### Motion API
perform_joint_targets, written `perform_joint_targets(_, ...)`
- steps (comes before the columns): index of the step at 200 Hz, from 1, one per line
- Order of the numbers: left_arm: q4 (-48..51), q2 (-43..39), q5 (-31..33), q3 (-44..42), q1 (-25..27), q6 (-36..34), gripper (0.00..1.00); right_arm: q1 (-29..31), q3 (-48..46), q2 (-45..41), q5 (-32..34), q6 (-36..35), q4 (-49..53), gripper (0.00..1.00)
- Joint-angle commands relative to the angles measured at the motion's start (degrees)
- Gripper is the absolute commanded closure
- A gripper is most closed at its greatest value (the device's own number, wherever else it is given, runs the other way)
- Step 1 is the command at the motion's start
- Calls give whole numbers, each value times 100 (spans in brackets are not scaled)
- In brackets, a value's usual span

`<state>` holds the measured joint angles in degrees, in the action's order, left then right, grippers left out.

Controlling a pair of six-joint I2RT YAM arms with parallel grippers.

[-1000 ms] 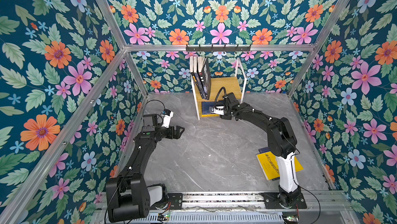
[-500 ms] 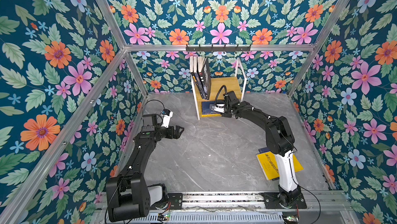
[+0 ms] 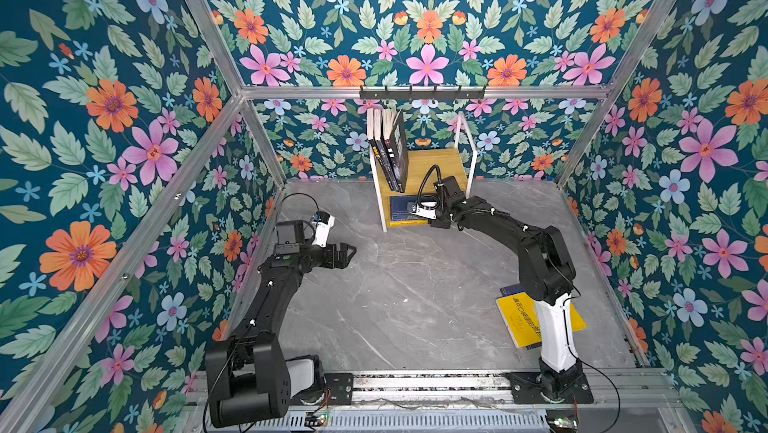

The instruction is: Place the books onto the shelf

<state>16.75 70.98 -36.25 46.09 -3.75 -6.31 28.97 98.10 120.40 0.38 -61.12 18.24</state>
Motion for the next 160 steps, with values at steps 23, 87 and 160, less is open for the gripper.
perform_joint_targets(23,-27,-5,-65,-22,1,-22,0,-22,-926,-1047,-183,553,-115,48)
perform_joint_targets(87,-16,65,-127,35,-1,59,0,-357,-1484,-1360,-791,1208,-406,88)
perform_joint_targets(160,13,74,-32,16,-18,-27,0,-375,-777,-539,-590,1410,-385,100)
